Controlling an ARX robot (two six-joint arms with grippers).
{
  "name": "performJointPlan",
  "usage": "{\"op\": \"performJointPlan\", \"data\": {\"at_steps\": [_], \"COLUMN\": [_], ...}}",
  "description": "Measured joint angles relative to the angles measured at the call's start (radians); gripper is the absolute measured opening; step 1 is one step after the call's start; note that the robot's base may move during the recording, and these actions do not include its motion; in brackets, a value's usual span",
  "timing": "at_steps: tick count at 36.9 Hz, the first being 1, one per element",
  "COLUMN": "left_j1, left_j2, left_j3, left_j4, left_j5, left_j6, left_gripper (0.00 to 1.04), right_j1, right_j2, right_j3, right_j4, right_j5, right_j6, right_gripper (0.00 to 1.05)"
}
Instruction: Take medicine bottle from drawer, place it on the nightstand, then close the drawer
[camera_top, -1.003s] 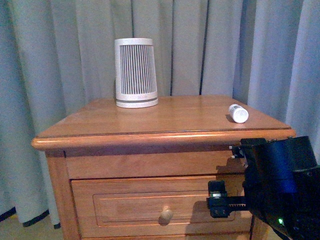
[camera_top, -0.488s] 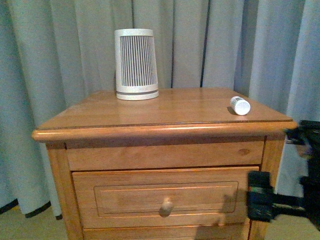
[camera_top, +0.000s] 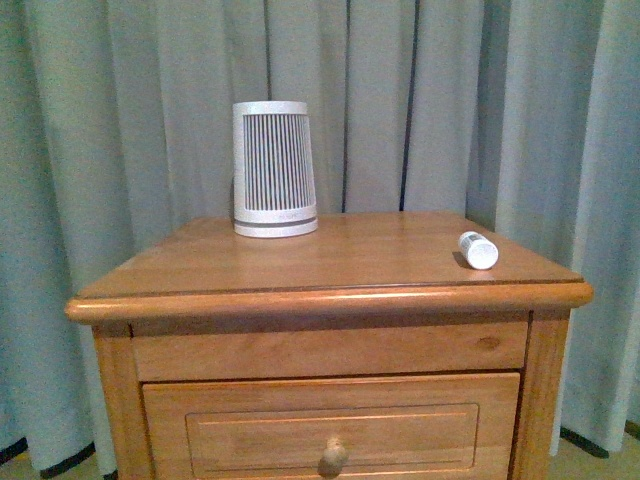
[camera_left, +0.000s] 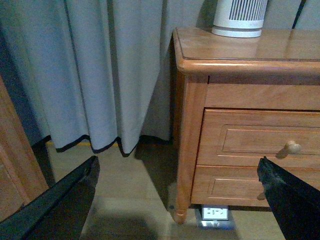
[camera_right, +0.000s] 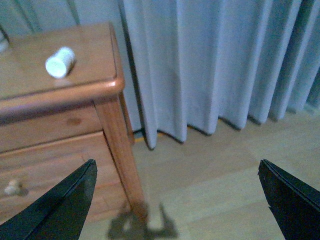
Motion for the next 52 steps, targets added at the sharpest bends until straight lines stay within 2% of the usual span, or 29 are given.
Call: {"op": "performJointPlan", "data": {"at_steps": [9,21,24,28,41,52], "left_j1": [0.0,0.0,0.0,0.0,0.0,0.0], "left_j2": [0.0,0.0,0.0,0.0,0.0,0.0], "left_j3": [0.0,0.0,0.0,0.0,0.0,0.0], "left_j4": [0.0,0.0,0.0,0.0,0.0,0.0], "left_j5": [0.0,0.0,0.0,0.0,0.0,0.0], "left_j6": [0.0,0.0,0.0,0.0,0.0,0.0], "left_gripper": [0.98,0.98,0.98,0.98,0.98,0.98], "right_j1": [0.041,0.028,-0.073,-0.118,-0.124,-0.124], "right_j2": [-0.412,-0.462,-0.474,-0.489,-0.544,-0.566], "right_j3": [-0.083,-0.126,-0.116,-0.132,-0.204,-0.231], "right_j4": [-0.13,-0.139,-0.237,-0.249,-0.234,-0.229], "right_j5": [0.041,0.042,-0.216,-0.36,-0.372,-0.371], "right_j6": [-0.068,-0.073,-0.108,-0.126,-0.144,-0.143], "right_gripper": [0.98,0.98,0.85,0.68,0.02,0.03]}}
